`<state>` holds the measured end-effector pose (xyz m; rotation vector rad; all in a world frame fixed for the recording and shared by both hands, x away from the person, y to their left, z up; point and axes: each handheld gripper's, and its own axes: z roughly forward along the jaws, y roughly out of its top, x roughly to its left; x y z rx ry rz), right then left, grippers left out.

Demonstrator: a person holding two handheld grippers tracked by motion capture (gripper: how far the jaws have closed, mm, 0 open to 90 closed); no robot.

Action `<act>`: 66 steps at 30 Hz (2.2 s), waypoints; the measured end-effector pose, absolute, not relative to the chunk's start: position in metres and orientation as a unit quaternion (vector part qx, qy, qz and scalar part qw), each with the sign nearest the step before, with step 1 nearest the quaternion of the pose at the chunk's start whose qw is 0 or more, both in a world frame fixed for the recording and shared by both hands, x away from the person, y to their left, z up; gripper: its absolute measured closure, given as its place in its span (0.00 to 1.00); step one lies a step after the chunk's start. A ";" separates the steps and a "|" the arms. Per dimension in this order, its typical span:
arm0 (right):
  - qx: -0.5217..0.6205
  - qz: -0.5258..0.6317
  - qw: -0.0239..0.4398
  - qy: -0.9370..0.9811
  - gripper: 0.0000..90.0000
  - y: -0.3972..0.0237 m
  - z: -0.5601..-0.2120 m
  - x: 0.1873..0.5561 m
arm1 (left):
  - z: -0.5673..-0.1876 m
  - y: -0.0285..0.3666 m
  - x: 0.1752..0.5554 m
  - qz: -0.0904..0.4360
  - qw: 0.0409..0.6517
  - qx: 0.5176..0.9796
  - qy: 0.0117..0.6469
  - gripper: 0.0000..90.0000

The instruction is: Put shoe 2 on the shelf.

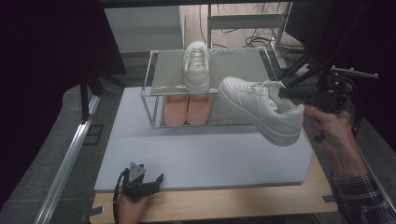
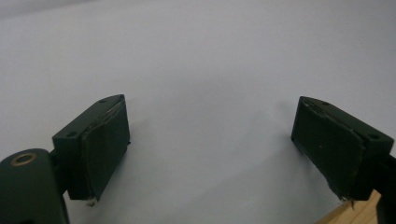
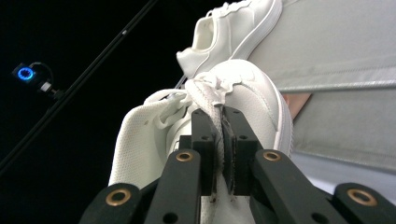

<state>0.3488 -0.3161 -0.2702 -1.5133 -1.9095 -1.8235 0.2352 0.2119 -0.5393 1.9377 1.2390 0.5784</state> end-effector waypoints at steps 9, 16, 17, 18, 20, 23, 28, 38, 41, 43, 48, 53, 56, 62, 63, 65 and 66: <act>-0.519 -0.597 0.030 -0.610 0.93 -0.311 -0.272 0.372 | -0.539 0.212 0.235 0.226 0.376 0.757 0.484 0.12; -0.529 -0.594 0.009 -0.606 0.93 -0.303 -0.275 0.390 | -0.539 0.212 0.235 0.226 0.376 0.757 0.484 0.12; -0.532 -0.595 0.004 -0.602 0.93 -0.300 -0.276 0.395 | -0.539 0.212 0.235 0.226 0.376 0.757 0.484 0.12; -0.533 -0.595 0.003 -0.601 0.93 -0.299 -0.277 0.397 | -0.539 0.212 0.235 0.226 0.376 0.757 0.484 0.12; -0.536 -0.593 -0.004 -0.601 0.93 -0.296 -0.279 0.402 | -0.539 0.212 0.235 0.226 0.376 0.757 0.484 0.12; -0.538 -0.593 -0.005 -0.599 0.93 -0.293 -0.280 0.406 | -0.539 0.212 0.235 0.227 0.376 0.757 0.484 0.12; -0.544 -0.588 -0.014 -0.598 0.93 -0.282 -0.283 0.420 | -0.539 0.212 0.235 0.227 0.376 0.757 0.484 0.12; -0.556 -0.586 -0.027 -0.590 0.93 -0.265 -0.289 0.441 | -0.539 0.212 0.235 0.227 0.376 0.757 0.484 0.12; -0.558 -0.584 -0.040 -0.588 0.93 -0.258 -0.292 0.449 | -0.539 0.212 0.235 0.227 0.376 0.757 0.484 0.12; -0.558 -0.584 -0.043 -0.589 0.93 -0.257 -0.292 0.450 | -0.539 0.212 0.235 0.227 0.376 0.757 0.484 0.12; -0.558 -0.588 -0.053 -0.583 0.92 -0.252 -0.300 0.459 | -0.539 0.212 0.235 0.227 0.376 0.757 0.484 0.12; -0.550 -0.581 -0.052 -0.598 0.82 -0.252 -0.298 0.458 | -0.539 0.212 0.235 0.227 0.376 0.757 0.484 0.12; -0.541 -0.580 -0.056 -0.606 0.73 -0.250 -0.297 0.457 | -0.539 0.212 0.235 0.227 0.376 0.757 0.484 0.12; -0.539 -0.569 -0.063 -0.617 0.63 -0.250 -0.295 0.456 | -0.539 0.212 0.235 0.227 0.376 0.757 0.484 0.12; -0.539 -0.570 -0.063 -0.617 0.62 -0.250 -0.295 0.455 | -0.539 0.212 0.235 0.227 0.376 0.757 0.484 0.12; -0.538 -0.567 -0.067 -0.620 0.60 -0.252 -0.293 0.454 | -0.539 0.212 0.235 0.227 0.376 0.757 0.484 0.12; -0.537 -0.567 -0.069 -0.621 0.60 -0.253 -0.293 0.453 | -0.539 0.212 0.235 0.227 0.376 0.757 0.484 0.12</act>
